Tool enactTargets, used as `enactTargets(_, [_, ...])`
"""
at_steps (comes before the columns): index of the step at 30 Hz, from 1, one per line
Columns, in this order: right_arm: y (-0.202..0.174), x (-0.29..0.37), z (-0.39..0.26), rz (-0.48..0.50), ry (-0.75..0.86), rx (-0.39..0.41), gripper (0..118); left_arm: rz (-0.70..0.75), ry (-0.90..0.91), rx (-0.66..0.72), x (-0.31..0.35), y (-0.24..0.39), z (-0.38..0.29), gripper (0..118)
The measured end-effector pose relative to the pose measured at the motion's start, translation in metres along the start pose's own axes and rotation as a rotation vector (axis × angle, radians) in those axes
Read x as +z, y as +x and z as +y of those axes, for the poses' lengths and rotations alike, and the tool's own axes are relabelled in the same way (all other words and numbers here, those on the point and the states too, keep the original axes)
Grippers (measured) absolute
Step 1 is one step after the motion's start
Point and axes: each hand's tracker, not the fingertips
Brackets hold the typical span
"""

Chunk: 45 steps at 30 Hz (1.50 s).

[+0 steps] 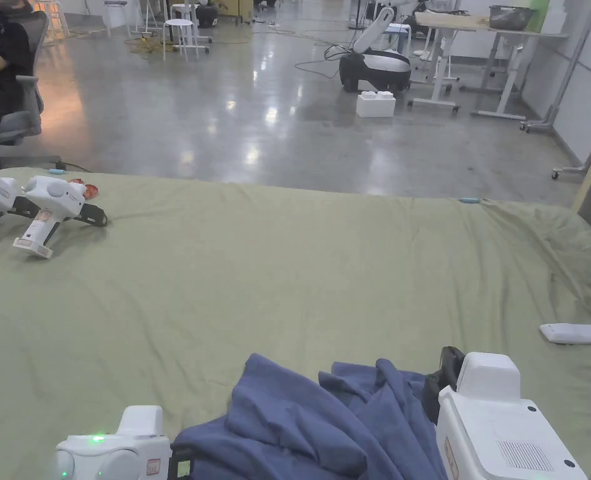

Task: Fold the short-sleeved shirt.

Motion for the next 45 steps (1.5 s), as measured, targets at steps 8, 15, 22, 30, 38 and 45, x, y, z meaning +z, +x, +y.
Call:
enactTargets(8, [0.010,-0.014,-0.014,-0.018,-0.051,0.014,0,0.046,-0.028,-0.081,-0.021,0.021,-0.009,51])
enactTargets(15, [0.041,-0.068,-0.027,-0.044,-0.210,0.012,15,0.058,-0.004,-0.213,-0.017,0.046,-0.015,1])
enactTargets(22, [0.085,-0.159,-0.049,-0.028,-0.517,0.016,56,-0.014,0.082,-0.119,0.018,0.028,-0.010,0])
enactTargets(30, [0.093,-0.226,-0.088,0.082,-0.758,-0.055,48,-0.051,0.153,-0.094,0.042,0.024,-0.010,0])
enactTargets(38, [0.081,-0.201,-0.080,0.082,-0.678,0.054,1,-0.069,0.169,-0.076,0.050,0.024,-0.007,0])
enactTargets(45, [0.098,-0.143,-0.034,0.016,-0.517,-0.001,1,-0.065,0.278,-0.066,0.085,0.014,0.011,0])
